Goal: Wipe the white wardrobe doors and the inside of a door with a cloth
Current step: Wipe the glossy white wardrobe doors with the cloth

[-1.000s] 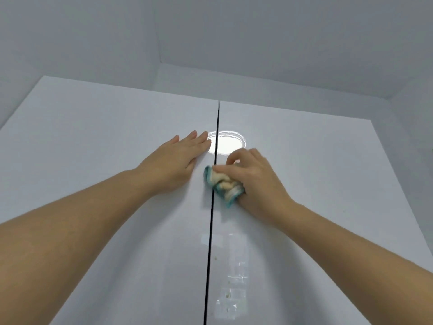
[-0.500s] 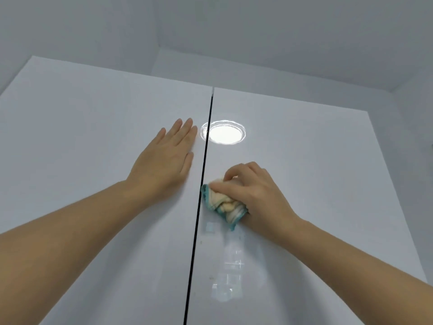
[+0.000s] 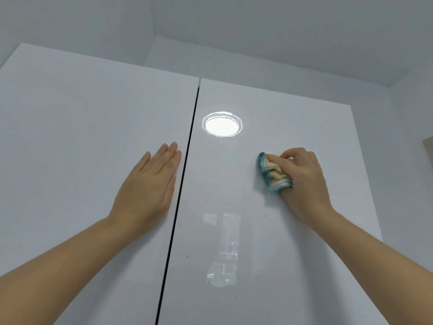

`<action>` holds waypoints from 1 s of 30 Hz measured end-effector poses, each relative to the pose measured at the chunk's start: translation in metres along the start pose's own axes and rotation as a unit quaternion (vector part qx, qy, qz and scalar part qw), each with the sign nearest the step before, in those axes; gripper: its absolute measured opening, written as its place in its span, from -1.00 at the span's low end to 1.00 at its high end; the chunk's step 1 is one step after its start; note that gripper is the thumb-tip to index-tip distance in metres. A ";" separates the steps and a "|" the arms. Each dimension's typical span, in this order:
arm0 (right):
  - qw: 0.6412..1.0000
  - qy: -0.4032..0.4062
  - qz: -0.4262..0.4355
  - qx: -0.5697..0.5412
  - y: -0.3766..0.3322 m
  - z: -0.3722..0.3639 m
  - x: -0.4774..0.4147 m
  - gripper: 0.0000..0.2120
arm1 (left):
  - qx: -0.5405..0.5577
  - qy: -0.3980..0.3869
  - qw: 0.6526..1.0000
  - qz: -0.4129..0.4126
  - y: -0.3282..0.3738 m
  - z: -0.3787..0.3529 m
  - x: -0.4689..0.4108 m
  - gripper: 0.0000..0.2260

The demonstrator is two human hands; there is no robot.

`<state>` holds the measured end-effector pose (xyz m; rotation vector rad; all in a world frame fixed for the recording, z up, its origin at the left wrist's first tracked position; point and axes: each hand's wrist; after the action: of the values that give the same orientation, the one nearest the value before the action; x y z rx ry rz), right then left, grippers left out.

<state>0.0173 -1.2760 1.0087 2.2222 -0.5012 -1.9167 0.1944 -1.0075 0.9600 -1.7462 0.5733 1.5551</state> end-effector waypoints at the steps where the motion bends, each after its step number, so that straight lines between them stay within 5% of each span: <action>1: 1.000 0.003 -0.012 0.006 0.008 0.005 0.003 -0.53 | 0.007 0.003 1.000 -0.004 -0.001 0.001 0.000 -0.51; 19: 0.969 0.050 -0.232 0.069 0.088 0.060 0.056 -0.60 | 0.034 0.041 0.999 -0.008 -0.004 -0.001 0.004 -0.52; 30: 0.943 0.099 -0.305 0.092 0.053 0.052 0.083 -0.53 | 0.001 0.035 0.999 0.005 -0.001 -0.002 0.004 -0.49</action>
<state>-0.0316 -1.3499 0.9416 2.9096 0.0624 -1.9127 0.1972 -1.0076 0.9559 -1.8049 0.6184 1.5058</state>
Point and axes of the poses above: each hand's wrist, its own x-axis away from the middle knuckle, its own z-axis out of the back of the hand, y = z × x, and after that the axes turned 3 degrees about y, right-handed
